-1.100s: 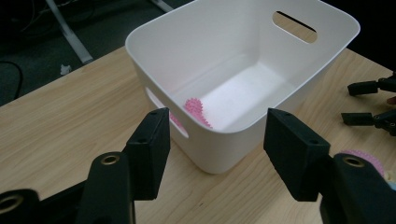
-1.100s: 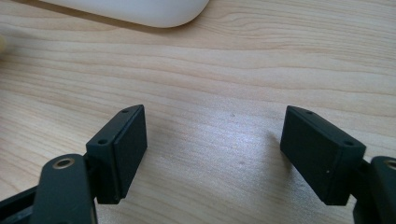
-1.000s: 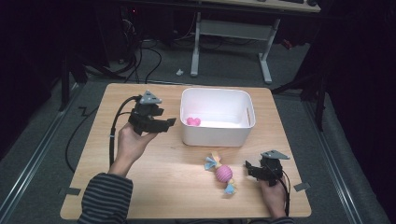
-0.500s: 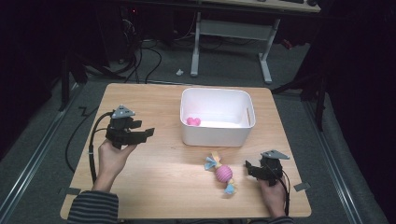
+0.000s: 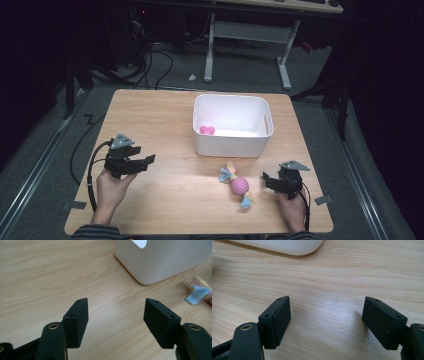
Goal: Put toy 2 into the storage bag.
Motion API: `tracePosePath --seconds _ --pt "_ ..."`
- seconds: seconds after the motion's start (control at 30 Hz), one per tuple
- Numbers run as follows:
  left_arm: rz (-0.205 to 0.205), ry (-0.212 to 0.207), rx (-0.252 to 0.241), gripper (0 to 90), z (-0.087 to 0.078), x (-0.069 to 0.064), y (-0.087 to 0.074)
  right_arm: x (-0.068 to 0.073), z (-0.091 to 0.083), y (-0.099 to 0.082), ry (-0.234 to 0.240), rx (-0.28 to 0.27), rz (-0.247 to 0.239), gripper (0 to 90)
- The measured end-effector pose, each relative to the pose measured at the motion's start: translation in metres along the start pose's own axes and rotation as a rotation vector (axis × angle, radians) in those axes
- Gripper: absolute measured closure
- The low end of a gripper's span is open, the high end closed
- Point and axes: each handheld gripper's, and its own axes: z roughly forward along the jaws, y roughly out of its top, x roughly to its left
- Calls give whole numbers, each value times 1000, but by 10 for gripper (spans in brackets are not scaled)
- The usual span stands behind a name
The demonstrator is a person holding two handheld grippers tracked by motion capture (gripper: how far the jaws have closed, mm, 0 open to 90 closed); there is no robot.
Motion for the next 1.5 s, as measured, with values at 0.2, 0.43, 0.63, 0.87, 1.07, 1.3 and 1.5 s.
tracePosePath --seconds 0.2,0.43,0.63,0.87,1.07,1.3,1.5 --pt "-27 5 20 355 12 0 -18 0 0 0 0 1 1 233" --pt "-54 28 49 345 32 1 -40 0 0 0 0 1 1 233" --pt "-56 59 62 339 49 -2 -52 0 0 0 0 1 1 233" --pt "-58 111 39 312 65 -9 -60 0 0 0 0 1 2 233" --pt "-8 157 37 258 76 -17 -65 0 0 0 -2 1 3 234" --pt "2 163 44 245 77 -19 -65 0 0 0 -2 1 2 228" --pt "3 163 45 239 77 -19 -65 1 1 0 39 15 -41 152"
